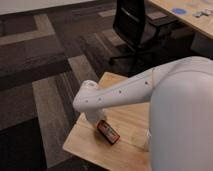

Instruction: Place the eraser in the ceramic cup

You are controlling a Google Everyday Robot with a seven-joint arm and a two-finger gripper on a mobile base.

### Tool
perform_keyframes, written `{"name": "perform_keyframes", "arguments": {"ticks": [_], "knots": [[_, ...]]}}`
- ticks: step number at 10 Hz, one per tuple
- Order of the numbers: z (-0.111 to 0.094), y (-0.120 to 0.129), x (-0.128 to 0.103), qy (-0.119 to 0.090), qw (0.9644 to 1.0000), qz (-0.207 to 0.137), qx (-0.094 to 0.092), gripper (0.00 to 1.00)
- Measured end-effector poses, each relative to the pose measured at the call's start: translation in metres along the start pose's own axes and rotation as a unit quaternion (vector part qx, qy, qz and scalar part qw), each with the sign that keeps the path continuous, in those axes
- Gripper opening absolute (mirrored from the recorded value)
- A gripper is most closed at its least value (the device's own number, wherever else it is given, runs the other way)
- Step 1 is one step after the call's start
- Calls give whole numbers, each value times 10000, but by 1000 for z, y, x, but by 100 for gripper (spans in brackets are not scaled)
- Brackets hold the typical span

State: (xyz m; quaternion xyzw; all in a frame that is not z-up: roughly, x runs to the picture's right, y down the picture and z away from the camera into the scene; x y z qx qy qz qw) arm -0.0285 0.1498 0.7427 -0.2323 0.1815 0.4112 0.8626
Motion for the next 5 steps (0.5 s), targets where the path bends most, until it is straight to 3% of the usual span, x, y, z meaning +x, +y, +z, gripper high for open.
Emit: {"name": "perform_keyframes", "arguments": {"ticks": [2,5], "knots": [[-35,-20,-6,-274,9996,4,-92,0],[-79,-75,12,-290,9995,-108,-95,0]]}}
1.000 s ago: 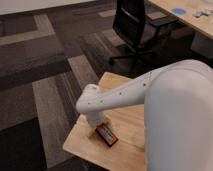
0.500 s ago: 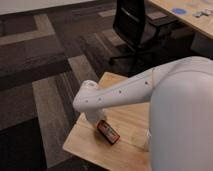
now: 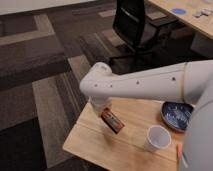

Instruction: Place the eraser in the ceramic cup

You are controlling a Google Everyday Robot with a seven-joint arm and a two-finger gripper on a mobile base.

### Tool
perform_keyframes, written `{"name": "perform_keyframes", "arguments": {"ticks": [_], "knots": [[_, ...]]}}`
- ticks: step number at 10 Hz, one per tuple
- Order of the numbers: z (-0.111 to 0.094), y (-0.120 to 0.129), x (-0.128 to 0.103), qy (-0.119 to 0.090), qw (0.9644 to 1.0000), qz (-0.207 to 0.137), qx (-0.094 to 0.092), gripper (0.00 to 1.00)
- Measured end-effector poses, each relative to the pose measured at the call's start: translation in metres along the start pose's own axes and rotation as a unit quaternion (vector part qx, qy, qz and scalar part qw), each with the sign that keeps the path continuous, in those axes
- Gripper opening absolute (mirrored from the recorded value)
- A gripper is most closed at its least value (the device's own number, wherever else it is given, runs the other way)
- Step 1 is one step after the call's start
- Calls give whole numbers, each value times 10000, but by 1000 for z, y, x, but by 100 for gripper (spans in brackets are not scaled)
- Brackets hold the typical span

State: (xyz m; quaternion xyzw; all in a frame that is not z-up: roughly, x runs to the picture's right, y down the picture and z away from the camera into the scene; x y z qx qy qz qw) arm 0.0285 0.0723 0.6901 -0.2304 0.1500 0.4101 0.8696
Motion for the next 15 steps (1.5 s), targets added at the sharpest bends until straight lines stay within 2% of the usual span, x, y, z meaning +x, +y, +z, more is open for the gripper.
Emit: {"name": "perform_keyframes", "arguments": {"ticks": [2,4,5,6,8,10,12,14,15], "knots": [[-24,-32,13,52,10000,15,-27,0],[-47,-59,25,12,9999,137,-36,0],[-59,-74,42,13,9997,251,42,0],[-61,-83,59,66,9993,334,119,0],[-53,-94,95,208,9984,503,172,0],[-40,-94,120,2,9977,668,81,0],[-30,-91,142,-262,9956,903,-15,0],[-19,-89,155,-560,9926,1073,-85,0],[-19,-88,154,-587,9926,1060,-86,3]]}}
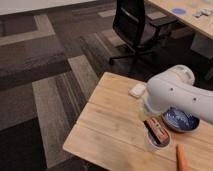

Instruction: Place the eraser in the ceramic cup

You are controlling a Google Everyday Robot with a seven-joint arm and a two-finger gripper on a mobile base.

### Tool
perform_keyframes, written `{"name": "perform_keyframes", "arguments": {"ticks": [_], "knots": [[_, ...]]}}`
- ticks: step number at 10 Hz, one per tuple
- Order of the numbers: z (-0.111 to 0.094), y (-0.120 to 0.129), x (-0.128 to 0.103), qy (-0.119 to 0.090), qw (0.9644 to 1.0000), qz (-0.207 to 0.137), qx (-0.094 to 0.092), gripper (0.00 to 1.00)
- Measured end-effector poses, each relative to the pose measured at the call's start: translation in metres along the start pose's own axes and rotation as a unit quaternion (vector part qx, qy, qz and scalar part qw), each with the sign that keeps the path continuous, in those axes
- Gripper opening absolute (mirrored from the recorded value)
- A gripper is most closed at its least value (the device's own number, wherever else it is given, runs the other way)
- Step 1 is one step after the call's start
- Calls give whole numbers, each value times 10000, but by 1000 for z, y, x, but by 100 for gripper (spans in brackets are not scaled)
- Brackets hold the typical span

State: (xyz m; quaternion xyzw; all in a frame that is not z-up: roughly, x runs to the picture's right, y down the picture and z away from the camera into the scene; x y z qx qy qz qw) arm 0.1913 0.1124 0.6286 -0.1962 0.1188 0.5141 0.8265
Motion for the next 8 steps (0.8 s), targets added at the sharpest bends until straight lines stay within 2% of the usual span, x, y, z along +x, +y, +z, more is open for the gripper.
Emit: {"name": "perform_keyframes", "arguments": {"ticks": [1,2,4,5,6,8], "knots": [[0,0,0,-2,10000,-6,0,19],[0,0,-1,-3,10000,-10,0,29],[0,1,-1,-3,10000,-12,0,55],[0,1,-1,-3,10000,-12,0,73],[0,1,-1,-3,10000,-12,0,80],[0,0,-1,-4,10000,-11,1,80]]}}
